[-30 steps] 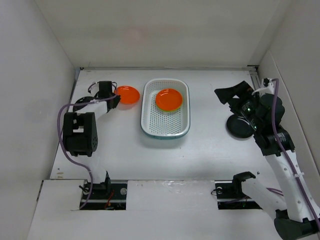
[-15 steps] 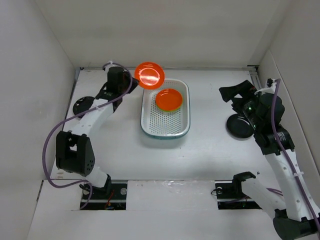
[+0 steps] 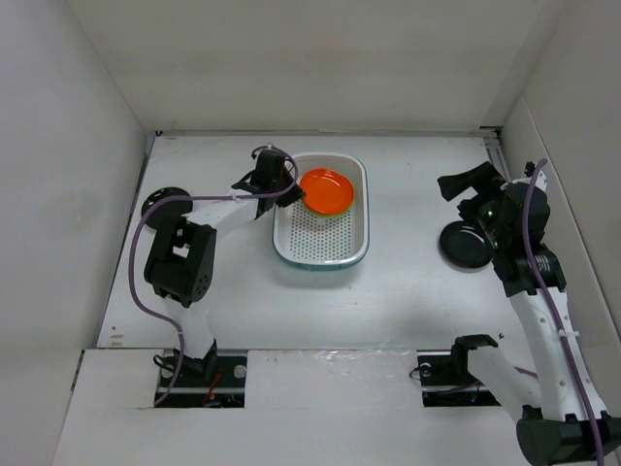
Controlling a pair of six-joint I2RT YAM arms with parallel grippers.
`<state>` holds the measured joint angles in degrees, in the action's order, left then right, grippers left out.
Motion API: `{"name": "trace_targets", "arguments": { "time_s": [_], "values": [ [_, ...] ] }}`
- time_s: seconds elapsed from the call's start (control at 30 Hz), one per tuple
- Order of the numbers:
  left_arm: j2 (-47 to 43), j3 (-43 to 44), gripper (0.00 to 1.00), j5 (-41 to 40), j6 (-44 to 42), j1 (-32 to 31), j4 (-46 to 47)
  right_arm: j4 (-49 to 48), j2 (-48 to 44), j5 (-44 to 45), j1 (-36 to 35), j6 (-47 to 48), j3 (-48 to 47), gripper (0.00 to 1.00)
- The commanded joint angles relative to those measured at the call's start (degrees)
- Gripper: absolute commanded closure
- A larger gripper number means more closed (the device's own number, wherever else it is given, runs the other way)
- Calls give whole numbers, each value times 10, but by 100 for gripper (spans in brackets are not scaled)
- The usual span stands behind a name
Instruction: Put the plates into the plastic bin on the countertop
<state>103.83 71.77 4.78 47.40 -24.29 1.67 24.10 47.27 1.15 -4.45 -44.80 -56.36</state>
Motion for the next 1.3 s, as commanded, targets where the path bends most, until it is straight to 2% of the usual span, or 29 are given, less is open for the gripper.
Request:
{"name": "trace_targets", "arguments": {
  "time_s": [0.0, 0.13, 0.2, 0.27, 0.3, 0.33, 0.47, 0.57, 0.6, 0.7, 0.73, 0.9, 1.03, 1.13, 1.27],
  "values": [
    [15, 56, 100, 8, -10, 2, 17, -5, -22, -3, 3, 5, -4, 0],
    [21, 63, 100, 0, -10, 2, 11, -5, -53, 17, 3, 0, 14, 0],
    [21, 68, 74, 0, -10, 2, 18, 2, -66, 18, 3, -6, 20, 0],
    [15, 68, 41, -6, -10, 2, 12, 14, -66, 18, 3, -6, 20, 0],
    [15, 75, 14, -6, -10, 2, 12, 14, -66, 18, 3, -6, 20, 0],
    [15, 75, 1, -6, -10, 2, 12, 23, -66, 12, 3, -13, 20, 0],
    [-8, 70, 0, 14, -21, 2, 12, 75, -60, 12, 3, -45, 14, 0],
    [-34, 44, 0, 53, -21, 2, 37, 111, -54, 64, 3, -109, 37, 0],
    [-55, 38, 0, 71, -27, 2, 43, 159, -54, 122, 3, -119, 42, 0],
    [-102, 31, 0, 76, -51, -17, 34, 209, -68, 165, 3, -189, 68, 0],
    [-108, 41, 0, 55, -76, -27, 17, 214, -78, 173, 3, -200, 82, 0],
    [-114, 108, 0, 0, -143, -85, -69, 232, -153, 211, 3, -209, 100, 0],
    [-129, 76, 0, 7, -143, -102, -52, 272, -187, 261, 3, -216, 90, 0],
    [-129, 56, 0, 37, -135, -135, -16, 292, -225, 261, 3, -216, 47, 0],
    [-65, 114, 0, 55, -135, -213, -5, 274, -274, 274, 3, -185, -28, 3]
  ]
}}
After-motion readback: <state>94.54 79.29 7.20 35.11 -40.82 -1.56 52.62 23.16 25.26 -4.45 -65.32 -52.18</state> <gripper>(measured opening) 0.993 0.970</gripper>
